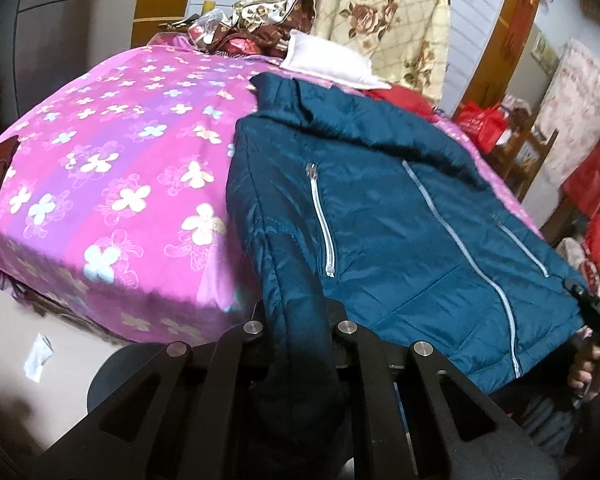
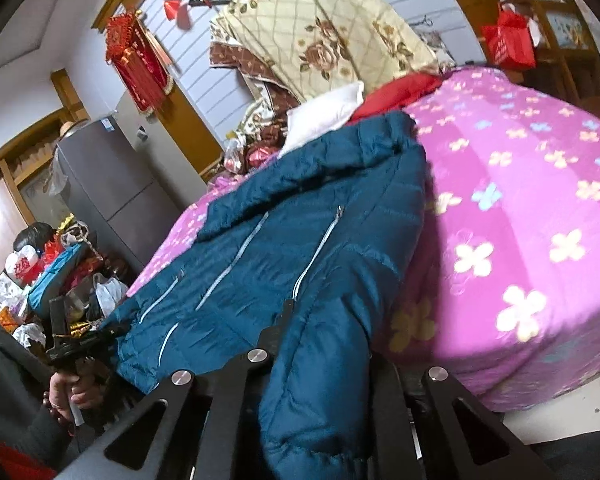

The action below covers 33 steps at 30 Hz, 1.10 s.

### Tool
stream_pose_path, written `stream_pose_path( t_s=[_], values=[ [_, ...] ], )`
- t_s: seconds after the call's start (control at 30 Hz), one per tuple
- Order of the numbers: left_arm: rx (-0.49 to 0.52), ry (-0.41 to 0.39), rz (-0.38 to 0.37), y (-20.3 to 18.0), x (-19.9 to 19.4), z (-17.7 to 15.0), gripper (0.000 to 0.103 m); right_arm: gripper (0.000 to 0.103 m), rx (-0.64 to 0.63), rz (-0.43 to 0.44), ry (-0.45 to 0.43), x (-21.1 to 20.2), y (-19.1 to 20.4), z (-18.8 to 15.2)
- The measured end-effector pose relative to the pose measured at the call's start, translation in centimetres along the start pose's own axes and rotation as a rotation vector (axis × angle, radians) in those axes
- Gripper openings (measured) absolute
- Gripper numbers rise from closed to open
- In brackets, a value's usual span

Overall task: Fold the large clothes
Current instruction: 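Lift the jacket hem with both tools and carry it over the collar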

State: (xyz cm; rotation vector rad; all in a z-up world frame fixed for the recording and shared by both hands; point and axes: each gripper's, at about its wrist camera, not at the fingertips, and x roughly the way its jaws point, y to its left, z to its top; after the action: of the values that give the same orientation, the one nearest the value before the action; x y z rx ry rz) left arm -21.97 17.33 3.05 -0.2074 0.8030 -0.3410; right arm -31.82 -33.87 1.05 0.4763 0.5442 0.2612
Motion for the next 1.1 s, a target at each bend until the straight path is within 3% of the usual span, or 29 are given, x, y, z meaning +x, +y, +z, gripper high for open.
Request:
stream_pose_path(
  t_s=[0.23, 0.63, 0.87, 1.1],
  values=[
    [-0.096, -0.111, -0.079, 0.5, -4.1, 1.3, 0.006, 0.009, -0.058, 0.005, -0.061, -2.5, 2.0, 1.2],
    [-0.104, -0.304, -0.164, -0.8, -11.5, 5.0, 0.006, 0.009, -0.168, 0.036, -0.198, -8.0, 5.7, 4.9],
    [-0.134, -0.311, -0.105, -1.2, -10.7, 5.7, 0.006, 0.009, -0.135, 0.033, -0.213, -7.1, 5.3, 5.9],
    [-0.132, -0.356, -0.027, -2.0, -8.4, 8.5, 0.006, 0.009, -0.107, -0.004, -0.252, -4.8, 5.1, 8.2]
  ],
)
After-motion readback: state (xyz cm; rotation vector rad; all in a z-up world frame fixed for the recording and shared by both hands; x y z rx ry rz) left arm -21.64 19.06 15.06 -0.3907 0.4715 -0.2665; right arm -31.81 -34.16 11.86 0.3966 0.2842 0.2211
